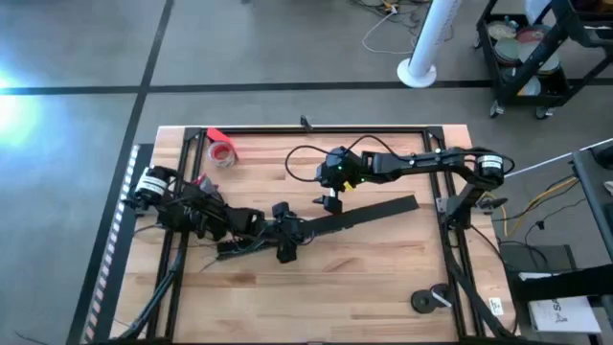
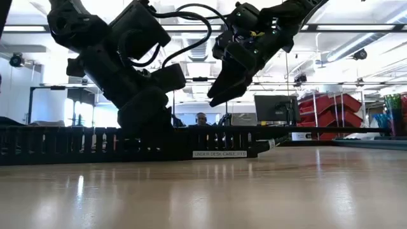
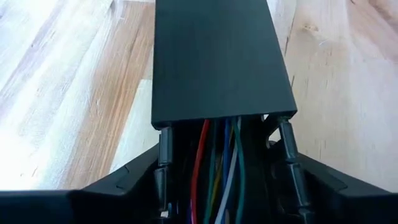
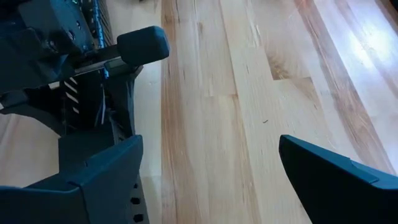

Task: Ziptie cables
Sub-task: Close the black cable duct

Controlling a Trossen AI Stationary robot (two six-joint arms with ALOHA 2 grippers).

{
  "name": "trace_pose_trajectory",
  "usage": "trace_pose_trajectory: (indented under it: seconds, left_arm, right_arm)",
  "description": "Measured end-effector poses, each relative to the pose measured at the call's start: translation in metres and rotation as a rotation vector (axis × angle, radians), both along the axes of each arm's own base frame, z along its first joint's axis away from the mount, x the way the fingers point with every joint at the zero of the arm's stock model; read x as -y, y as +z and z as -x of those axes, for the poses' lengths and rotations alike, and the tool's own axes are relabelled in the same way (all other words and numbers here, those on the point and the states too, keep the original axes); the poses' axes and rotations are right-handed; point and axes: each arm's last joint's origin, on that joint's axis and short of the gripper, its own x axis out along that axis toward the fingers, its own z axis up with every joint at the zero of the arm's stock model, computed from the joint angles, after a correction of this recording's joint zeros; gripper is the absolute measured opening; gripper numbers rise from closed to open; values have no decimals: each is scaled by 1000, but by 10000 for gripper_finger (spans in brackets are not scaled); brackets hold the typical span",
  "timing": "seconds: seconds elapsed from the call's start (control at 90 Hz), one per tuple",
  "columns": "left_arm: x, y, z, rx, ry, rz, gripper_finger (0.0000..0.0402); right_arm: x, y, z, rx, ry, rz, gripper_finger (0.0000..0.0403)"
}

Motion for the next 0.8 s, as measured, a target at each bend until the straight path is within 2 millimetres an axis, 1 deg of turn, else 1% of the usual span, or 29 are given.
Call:
trace_pose_trajectory:
  seconds: [0.244, 0.622, 0.8]
  left_arm:
    - [0, 0, 0, -1, 0, 0, 262]
    - [0, 0, 0, -2, -11, -10, 238]
    - [0, 0, 0, -4, -21, -20, 249]
  right_arm:
    - [0, 0, 0, 0, 0, 0, 361]
    - [0, 0, 0, 0, 0, 0, 361]
    - [0, 0, 0, 0, 0, -1, 361]
